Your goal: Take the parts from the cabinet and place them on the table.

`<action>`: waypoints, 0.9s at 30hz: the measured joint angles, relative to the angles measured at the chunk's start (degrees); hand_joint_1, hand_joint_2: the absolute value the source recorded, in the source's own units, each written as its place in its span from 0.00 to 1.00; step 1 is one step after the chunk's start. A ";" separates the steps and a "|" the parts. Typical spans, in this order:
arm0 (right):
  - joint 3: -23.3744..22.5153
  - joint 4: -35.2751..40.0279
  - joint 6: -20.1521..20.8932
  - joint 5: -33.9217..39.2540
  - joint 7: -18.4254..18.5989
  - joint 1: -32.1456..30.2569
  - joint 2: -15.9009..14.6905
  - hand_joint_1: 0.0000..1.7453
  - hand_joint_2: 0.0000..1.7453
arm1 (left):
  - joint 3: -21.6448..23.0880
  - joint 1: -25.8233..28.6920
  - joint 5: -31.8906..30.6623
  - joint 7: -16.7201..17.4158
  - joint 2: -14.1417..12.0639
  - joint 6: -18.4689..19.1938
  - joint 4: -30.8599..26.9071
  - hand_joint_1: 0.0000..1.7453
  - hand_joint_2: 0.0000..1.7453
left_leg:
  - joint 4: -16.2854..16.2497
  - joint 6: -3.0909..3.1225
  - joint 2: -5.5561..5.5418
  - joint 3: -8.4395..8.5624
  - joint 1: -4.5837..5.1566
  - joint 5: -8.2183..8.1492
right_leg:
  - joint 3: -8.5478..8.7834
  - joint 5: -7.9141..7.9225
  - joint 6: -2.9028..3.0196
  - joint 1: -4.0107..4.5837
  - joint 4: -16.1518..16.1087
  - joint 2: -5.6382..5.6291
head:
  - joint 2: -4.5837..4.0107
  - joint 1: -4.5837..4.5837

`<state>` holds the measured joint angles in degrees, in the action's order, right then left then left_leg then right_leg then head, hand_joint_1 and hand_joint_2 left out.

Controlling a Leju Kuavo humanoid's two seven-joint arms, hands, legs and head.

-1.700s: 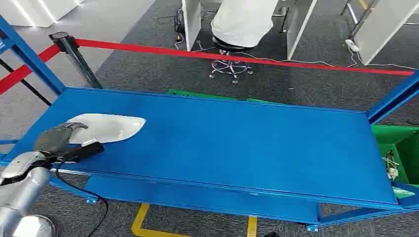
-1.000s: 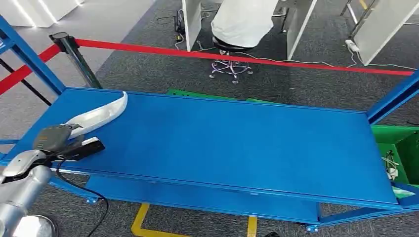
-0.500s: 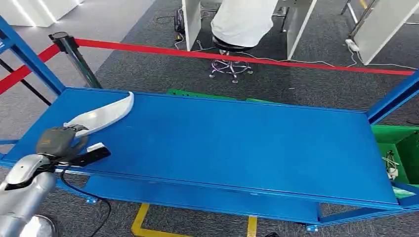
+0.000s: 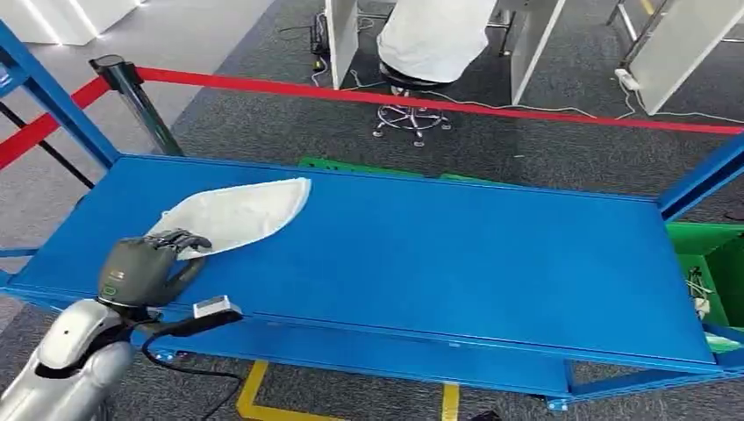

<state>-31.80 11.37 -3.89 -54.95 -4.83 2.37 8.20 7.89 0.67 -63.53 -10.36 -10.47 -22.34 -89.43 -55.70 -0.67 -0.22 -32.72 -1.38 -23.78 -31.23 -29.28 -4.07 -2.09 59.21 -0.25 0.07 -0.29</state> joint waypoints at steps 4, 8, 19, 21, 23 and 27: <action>-0.98 0.00 -0.41 0.48 -0.13 -0.10 0.04 0.00 0.00 | 2.14 1.79 -1.49 0.70 0.24 -0.98 -2.82 1.00 1.00 | -0.02 0.09 0.24 -0.11 0.10 0.05 | -7.17 -6.80 0.02 0.25 15.85 -0.06 | 0.00 0.22; -2.36 0.00 -2.69 1.25 -0.59 -0.04 0.04 0.00 0.00 | 3.74 4.47 -2.50 1.44 0.44 -2.82 -5.60 1.00 1.00 | -0.59 -0.89 1.00 -0.11 -0.53 -0.19 | -1.06 1.96 -0.61 -0.08 3.06 1.28 | 0.00 0.24; -3.94 0.00 -3.00 1.84 -0.72 0.36 0.46 0.00 0.00 | 4.94 7.19 -2.71 1.68 0.48 -3.87 -8.95 1.00 1.00 | -17.30 -3.18 0.71 -6.49 0.05 -11.03 | -4.20 4.15 4.27 1.22 1.26 -1.30 | 0.00 -0.02; -4.09 0.00 -3.00 1.84 -0.42 0.23 0.42 0.00 0.00 | 5.21 8.25 -2.78 1.73 0.52 -4.31 -9.42 1.00 1.00 | -16.59 -2.39 0.52 -5.08 0.42 -9.52 | -5.33 5.05 4.30 1.57 1.27 -2.30 | 0.00 -0.02; -4.20 0.00 -2.97 1.84 -0.22 0.20 0.39 0.00 0.00 | 5.75 9.06 -2.50 1.88 0.61 -4.98 -9.99 1.00 1.00 | -8.84 -1.18 -0.24 0.06 0.96 -5.61 | -6.33 6.03 4.22 1.82 1.27 -3.53 | 0.00 0.00; -4.68 0.00 -2.69 1.90 -0.13 0.37 0.44 0.00 0.00 | 6.89 10.01 -2.32 2.08 1.16 -5.99 -10.72 1.00 1.00 | -0.93 -0.67 -3.14 4.32 1.46 -5.42 | -7.40 8.14 3.03 1.62 0.84 -5.43 | 0.00 0.02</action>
<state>-36.48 11.37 -6.58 -53.05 -4.96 2.74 8.63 14.78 10.67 -65.85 -8.28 -9.31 -28.33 -100.15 -56.64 -1.33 -3.36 -28.39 0.08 -29.20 -38.63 -21.15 -1.05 -0.47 60.06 -5.68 0.07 -0.26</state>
